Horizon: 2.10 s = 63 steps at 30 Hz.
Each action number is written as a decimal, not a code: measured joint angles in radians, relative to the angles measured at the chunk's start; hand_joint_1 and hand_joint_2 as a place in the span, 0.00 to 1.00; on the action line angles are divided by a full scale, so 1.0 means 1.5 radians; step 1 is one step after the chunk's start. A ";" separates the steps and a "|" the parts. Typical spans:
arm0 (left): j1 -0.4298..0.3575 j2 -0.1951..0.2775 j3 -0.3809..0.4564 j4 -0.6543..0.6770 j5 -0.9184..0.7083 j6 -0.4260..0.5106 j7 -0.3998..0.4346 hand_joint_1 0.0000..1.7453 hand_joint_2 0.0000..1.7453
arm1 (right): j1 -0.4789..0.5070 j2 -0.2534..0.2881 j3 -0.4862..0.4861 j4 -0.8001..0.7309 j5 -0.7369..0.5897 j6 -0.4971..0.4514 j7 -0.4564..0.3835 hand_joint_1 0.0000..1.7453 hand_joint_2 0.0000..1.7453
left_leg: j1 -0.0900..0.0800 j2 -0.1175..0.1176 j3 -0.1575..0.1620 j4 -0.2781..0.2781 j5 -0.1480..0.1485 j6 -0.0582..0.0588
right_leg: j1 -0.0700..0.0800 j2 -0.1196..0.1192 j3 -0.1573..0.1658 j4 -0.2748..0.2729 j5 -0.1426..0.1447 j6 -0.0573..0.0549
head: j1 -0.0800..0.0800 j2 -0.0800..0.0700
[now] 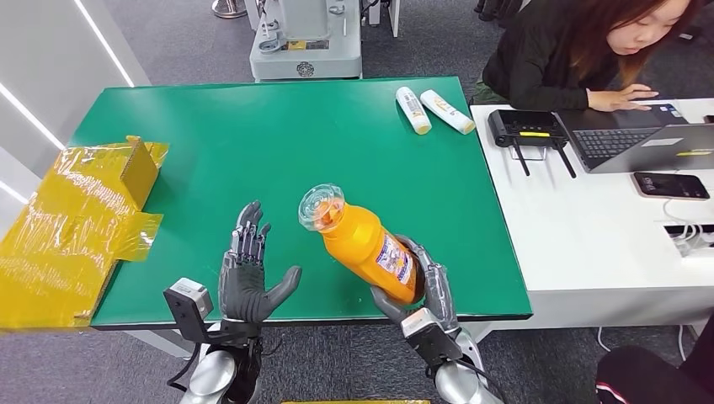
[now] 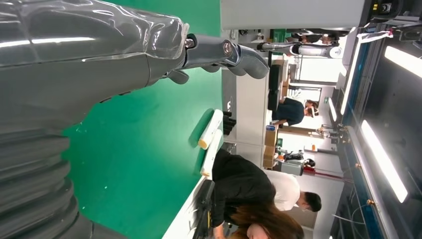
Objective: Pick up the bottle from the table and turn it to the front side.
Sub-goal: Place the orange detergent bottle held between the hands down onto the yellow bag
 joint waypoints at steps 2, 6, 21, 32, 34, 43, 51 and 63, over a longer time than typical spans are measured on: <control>-0.001 0.000 0.000 0.000 0.004 -0.012 0.004 0.00 1.00 | 0.001 0.000 -0.001 -0.001 0.000 0.000 -0.002 1.00 1.00 | 0.000 0.000 0.000 0.000 0.000 0.000 | 0.000 0.000 0.000 0.000 0.000 0.000 | 0.000 0.000; -0.007 -0.001 -0.002 0.000 0.031 -0.057 0.028 0.00 1.00 | 0.001 0.004 -0.006 0.000 0.008 0.004 -0.007 1.00 1.00 | 0.000 0.000 0.000 0.000 0.000 0.000 | 0.000 0.000 0.000 0.000 0.000 0.000 | 0.000 0.000; -0.021 -0.015 -0.032 0.029 0.264 -0.299 0.172 0.00 1.00 | -0.034 0.037 -0.016 0.090 0.030 0.019 -0.012 1.00 1.00 | 0.000 0.000 0.000 0.000 0.000 0.000 | 0.000 0.000 0.000 0.000 0.000 0.000 | 0.000 0.000; -0.031 -0.016 -0.040 -0.010 -0.023 -0.049 0.060 0.00 1.00 | -0.049 0.060 -0.043 0.132 0.043 0.034 -0.006 1.00 1.00 | 0.000 0.000 0.000 0.000 0.000 0.000 | 0.000 0.000 0.000 0.000 0.000 0.000 | 0.000 0.000; -0.036 -0.020 -0.041 -0.010 -0.070 0.001 0.039 0.00 1.00 | -0.053 0.063 -0.045 0.139 0.042 0.036 -0.006 1.00 1.00 | 0.000 0.000 0.000 0.000 0.000 0.000 | 0.000 0.000 0.000 0.000 0.000 0.000 | 0.000 0.000; -0.084 -0.039 -0.042 0.052 -0.122 0.095 0.001 0.00 1.00 | -0.071 0.076 -0.045 0.168 0.040 0.037 -0.010 1.00 1.00 | 0.000 0.000 0.000 0.000 0.000 0.000 | 0.000 0.000 0.000 0.000 0.000 0.000 | 0.000 0.000; -0.107 -0.057 -0.041 0.095 -0.019 -0.027 0.048 0.00 1.00 | -0.073 0.076 -0.051 0.184 0.036 0.035 -0.018 1.00 1.00 | 0.000 0.000 0.000 0.000 0.000 0.000 | 0.000 0.000 0.000 0.000 0.000 0.000 | 0.000 0.000; -0.132 -0.090 -0.048 0.160 0.025 -0.089 0.073 0.00 1.00 | -0.075 0.078 -0.063 0.198 0.042 0.021 -0.006 1.00 1.00 | 0.000 0.000 0.000 0.000 0.000 0.000 | 0.000 0.000 0.000 0.000 0.000 0.000 | 0.000 0.000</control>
